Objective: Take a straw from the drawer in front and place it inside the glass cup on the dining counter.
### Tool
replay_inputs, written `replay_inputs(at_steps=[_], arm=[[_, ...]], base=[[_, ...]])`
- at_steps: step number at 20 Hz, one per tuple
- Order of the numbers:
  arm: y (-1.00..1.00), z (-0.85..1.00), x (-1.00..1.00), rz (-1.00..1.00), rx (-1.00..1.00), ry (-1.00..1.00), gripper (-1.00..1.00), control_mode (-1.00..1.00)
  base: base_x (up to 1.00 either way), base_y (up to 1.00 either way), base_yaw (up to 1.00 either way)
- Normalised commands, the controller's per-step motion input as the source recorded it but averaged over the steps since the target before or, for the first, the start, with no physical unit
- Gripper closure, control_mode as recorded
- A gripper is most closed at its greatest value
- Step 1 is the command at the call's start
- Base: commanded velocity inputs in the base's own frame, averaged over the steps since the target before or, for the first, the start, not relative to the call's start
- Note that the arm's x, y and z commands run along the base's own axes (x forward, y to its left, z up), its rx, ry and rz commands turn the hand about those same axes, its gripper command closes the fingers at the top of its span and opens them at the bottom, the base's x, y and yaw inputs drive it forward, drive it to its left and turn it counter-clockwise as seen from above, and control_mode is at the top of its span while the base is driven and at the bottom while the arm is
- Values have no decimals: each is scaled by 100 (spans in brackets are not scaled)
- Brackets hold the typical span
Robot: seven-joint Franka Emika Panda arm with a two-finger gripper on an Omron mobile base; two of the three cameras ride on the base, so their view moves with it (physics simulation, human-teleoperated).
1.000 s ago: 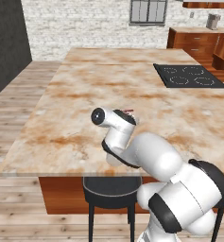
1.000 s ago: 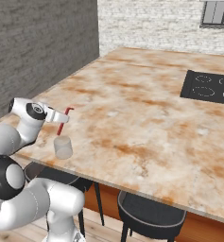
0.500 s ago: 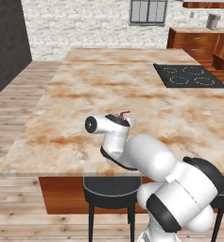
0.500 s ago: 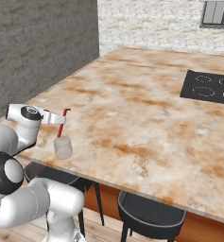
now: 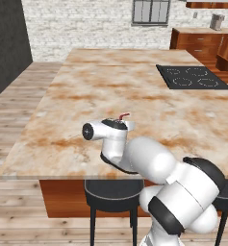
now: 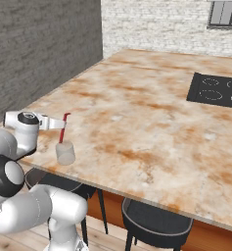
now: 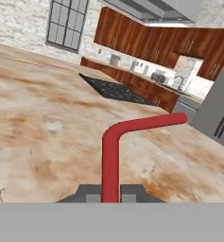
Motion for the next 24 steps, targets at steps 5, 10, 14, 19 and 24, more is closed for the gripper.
replay_inputs(at_steps=[5,10,14,19,24], arm=[[7,-12,0,0,-7,0,100,-100],[4,-13,0,0,-5,-2,100,-100],[0,-9,0,0,-2,-3,100,-100],[0,-7,0,0,0,-5,100,-100],[0,-7,0,0,0,-5,100,-100]], base=[[0,0,0],[0,0,0],[0,0,0],[0,0,0],[0,0,0]])
